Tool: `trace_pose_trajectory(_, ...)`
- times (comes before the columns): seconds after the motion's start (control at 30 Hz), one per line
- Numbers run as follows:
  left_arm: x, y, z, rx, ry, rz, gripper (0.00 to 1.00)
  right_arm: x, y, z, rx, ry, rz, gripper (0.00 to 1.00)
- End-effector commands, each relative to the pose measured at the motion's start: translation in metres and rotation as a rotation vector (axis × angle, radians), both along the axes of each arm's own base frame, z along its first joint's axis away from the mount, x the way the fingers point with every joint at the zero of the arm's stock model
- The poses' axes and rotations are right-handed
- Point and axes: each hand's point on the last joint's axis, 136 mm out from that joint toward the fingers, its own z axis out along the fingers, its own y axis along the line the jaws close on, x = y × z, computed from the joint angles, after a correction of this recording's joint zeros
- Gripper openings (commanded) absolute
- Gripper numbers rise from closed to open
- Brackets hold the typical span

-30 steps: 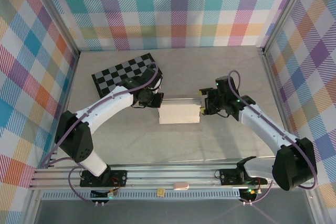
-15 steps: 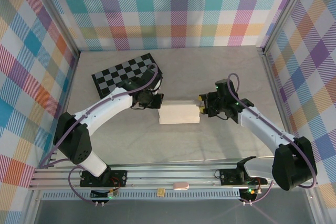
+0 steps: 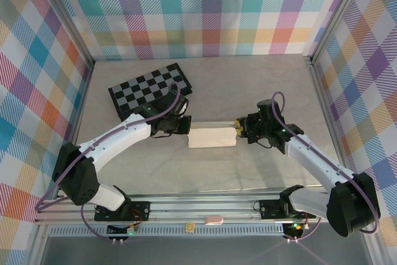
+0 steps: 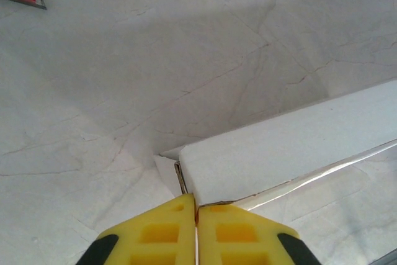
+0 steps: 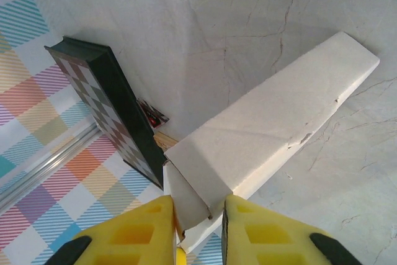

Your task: Fold the paper box

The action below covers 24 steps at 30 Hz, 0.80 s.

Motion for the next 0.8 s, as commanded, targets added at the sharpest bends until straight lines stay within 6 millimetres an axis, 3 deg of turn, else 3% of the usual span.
trace_pose_trajectory(0.0,-0.019,-0.002,-0.008,-0.034,0.068,0.024,0.15,-0.026,-0.014,-0.041,-0.104,0.127,0.006,0.21)
trace_pose_trajectory(0.2,-0.025,-0.003,0.024,-0.214,0.069,0.161,0.34,-0.033,-0.017,-0.050,-0.129,0.144,0.013,0.21)
trace_pose_trajectory(0.37,-0.029,0.008,0.051,-0.428,0.120,0.454,0.49,-0.035,-0.018,-0.050,-0.139,0.143,0.011,0.20)
trace_pose_trajectory(0.57,-0.023,0.016,0.049,-0.625,0.215,0.759,0.60,-0.037,-0.018,-0.050,-0.142,0.145,0.013,0.20)
trace_pose_trajectory(0.67,-0.024,0.006,0.033,-0.699,0.325,0.848,0.61,-0.036,-0.017,-0.049,-0.140,0.139,0.011,0.19)
trace_pose_trajectory(0.77,-0.017,-0.003,0.029,-0.796,0.359,0.896,0.62,-0.035,-0.017,-0.049,-0.139,0.137,0.012,0.19)
